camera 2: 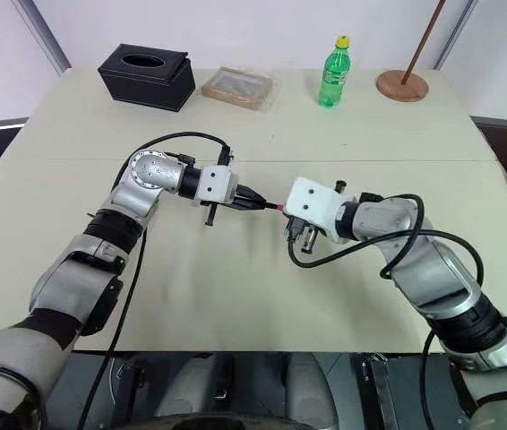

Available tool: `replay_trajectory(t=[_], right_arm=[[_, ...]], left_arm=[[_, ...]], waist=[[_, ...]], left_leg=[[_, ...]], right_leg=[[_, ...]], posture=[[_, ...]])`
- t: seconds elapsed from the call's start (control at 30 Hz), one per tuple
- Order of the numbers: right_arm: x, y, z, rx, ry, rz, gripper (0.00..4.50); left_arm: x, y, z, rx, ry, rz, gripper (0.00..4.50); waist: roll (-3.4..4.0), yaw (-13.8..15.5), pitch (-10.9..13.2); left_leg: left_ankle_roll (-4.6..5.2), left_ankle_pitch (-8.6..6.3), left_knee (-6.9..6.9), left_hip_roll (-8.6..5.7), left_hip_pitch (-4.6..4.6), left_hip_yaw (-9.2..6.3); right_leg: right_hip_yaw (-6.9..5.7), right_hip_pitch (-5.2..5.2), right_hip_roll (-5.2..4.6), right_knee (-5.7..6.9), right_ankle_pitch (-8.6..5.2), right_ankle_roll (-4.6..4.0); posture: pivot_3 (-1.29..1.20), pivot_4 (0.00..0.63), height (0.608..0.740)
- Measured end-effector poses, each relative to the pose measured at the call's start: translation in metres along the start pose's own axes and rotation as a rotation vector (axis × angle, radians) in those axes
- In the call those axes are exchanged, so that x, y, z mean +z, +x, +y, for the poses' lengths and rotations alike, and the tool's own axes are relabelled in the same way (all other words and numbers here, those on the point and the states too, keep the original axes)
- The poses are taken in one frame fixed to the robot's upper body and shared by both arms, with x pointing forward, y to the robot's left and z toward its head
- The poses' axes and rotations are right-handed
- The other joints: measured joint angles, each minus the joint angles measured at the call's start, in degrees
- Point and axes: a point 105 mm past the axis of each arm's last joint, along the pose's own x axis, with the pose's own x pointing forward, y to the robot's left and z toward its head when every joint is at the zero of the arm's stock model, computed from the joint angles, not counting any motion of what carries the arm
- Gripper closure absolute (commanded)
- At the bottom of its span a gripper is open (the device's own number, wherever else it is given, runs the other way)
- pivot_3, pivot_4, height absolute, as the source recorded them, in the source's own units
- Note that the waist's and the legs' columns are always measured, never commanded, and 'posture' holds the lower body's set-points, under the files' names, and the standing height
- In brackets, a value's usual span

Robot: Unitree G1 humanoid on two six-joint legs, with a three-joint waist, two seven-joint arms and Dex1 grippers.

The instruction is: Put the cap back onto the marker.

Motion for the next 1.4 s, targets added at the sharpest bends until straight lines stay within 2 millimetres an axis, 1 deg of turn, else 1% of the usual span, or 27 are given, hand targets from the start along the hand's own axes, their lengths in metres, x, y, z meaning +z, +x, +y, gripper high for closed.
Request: replay_trajectory(t=[0.27, 0.57, 0.8, 1.13, 1.3, 1.4], right_arm=[[-0.007, 0.010, 0.003, 0.012, -0.062, 0.037, 4.45], [-0.013, 0.019, 0.004, 0.017, -0.051, 0.064, 4.45], [-0.015, 0.024, 0.000, 0.006, -0.046, 0.064, 4.45], [-0.011, 0.028, -0.004, -0.022, -0.057, 0.065, 4.45], [-0.011, 0.029, -0.002, -0.017, -0.059, 0.072, 4.45], [-0.012, 0.029, -0.001, -0.009, -0.070, 0.080, 4.45]], left_arm=[[-0.005, 0.006, -0.004, -0.021, 0.038, 0.054, 4.50], [-0.010, 0.013, -0.004, -0.016, 0.087, 0.090, 4.50], [-0.014, 0.013, -0.003, 0.001, 0.060, 0.095, 4.50], [-0.016, 0.009, -0.001, 0.016, -0.066, 0.081, 4.50], [-0.017, 0.009, -0.001, 0.006, -0.063, 0.085, 4.50], [-0.016, 0.009, -0.002, -0.005, -0.032, 0.097, 4.50]], waist=[[0.00, 0.00, 0.00], [0.00, 0.00, 0.00], [0.00, -0.02, 0.00], [0.00, -0.05, 0.00], [0.00, -0.04, 0.00], [0.00, -0.04, 0.00]], left_leg=[[0.00, 0.00, 0.00, -0.02, 0.00, 0.00], [0.00, 0.00, 0.00, -0.03, 0.00, 0.00], [0.00, 0.00, 0.00, -0.04, 0.00, 0.00], [0.00, 0.00, 0.00, -0.04, 0.00, 0.00], [0.00, 0.00, 0.00, -0.05, 0.00, 0.00], [0.00, 0.00, 0.00, -0.05, 0.00, 0.01]], right_leg=[[0.00, 0.00, 0.00, 0.00, 0.00, 0.00], [0.00, -0.01, 0.00, 0.00, 0.00, 0.00], [-0.01, -0.01, 0.01, 0.00, 0.00, 0.00], [-0.01, -0.02, 0.01, 0.01, 0.00, 0.00], [0.00, -0.02, 0.01, 0.01, 0.00, 0.00], [0.00, -0.02, 0.01, 0.00, 0.00, 0.00]], posture=[[0.00, 0.150, 0.740], [0.00, 0.150, 0.740], [0.00, 0.150, 0.740], [0.00, 0.150, 0.740], [0.00, 0.150, 0.740], [0.00, 0.150, 0.740]])
